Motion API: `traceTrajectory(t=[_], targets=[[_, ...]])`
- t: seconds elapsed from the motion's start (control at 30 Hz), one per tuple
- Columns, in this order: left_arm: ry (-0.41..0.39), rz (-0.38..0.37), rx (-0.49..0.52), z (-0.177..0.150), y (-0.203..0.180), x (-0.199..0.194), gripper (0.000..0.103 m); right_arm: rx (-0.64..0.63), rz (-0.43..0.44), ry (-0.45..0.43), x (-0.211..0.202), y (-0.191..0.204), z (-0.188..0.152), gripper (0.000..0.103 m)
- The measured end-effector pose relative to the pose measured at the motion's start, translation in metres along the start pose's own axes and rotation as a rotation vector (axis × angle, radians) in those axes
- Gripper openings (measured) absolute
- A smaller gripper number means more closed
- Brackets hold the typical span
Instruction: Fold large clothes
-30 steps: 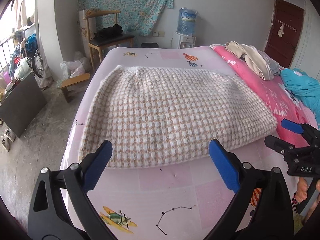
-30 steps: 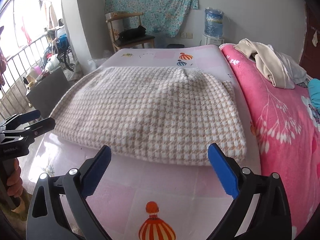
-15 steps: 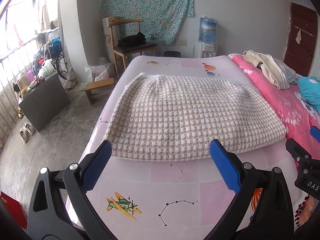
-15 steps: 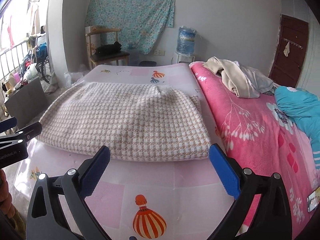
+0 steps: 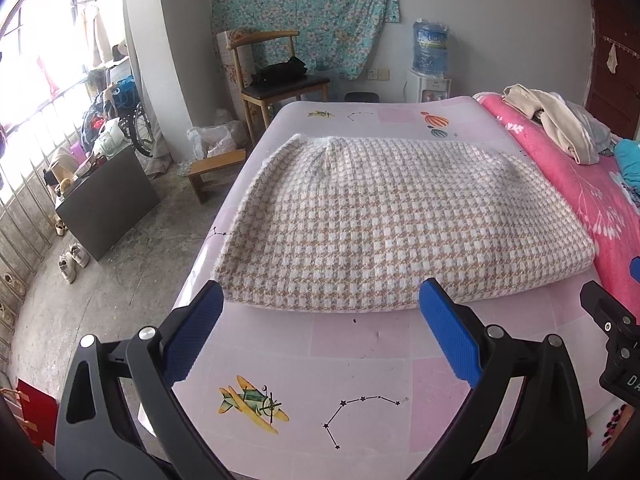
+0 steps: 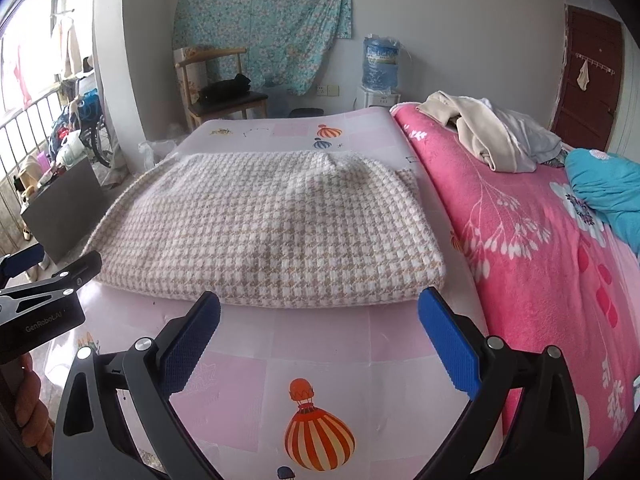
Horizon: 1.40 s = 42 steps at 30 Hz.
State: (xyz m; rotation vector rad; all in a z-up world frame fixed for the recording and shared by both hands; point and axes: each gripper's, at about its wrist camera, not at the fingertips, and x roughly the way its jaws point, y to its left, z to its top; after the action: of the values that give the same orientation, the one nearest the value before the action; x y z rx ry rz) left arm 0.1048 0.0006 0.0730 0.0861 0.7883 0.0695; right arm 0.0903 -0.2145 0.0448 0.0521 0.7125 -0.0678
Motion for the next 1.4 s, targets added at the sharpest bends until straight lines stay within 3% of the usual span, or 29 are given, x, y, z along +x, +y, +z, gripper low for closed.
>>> traceTrajectory(t=[0.53, 1.4], targets=[[0.121, -0.034, 0.023, -0.02, -0.02, 0.017, 0.095, 0.015, 0.018, 0.103, 0.019, 0.003, -0.012, 0.097], [0.139, -0.061, 0.001, -0.022, -0.014, 0.021, 0.095, -0.018, 0.002, 0.124, 0.02, 0.012, -0.012, 0.097]])
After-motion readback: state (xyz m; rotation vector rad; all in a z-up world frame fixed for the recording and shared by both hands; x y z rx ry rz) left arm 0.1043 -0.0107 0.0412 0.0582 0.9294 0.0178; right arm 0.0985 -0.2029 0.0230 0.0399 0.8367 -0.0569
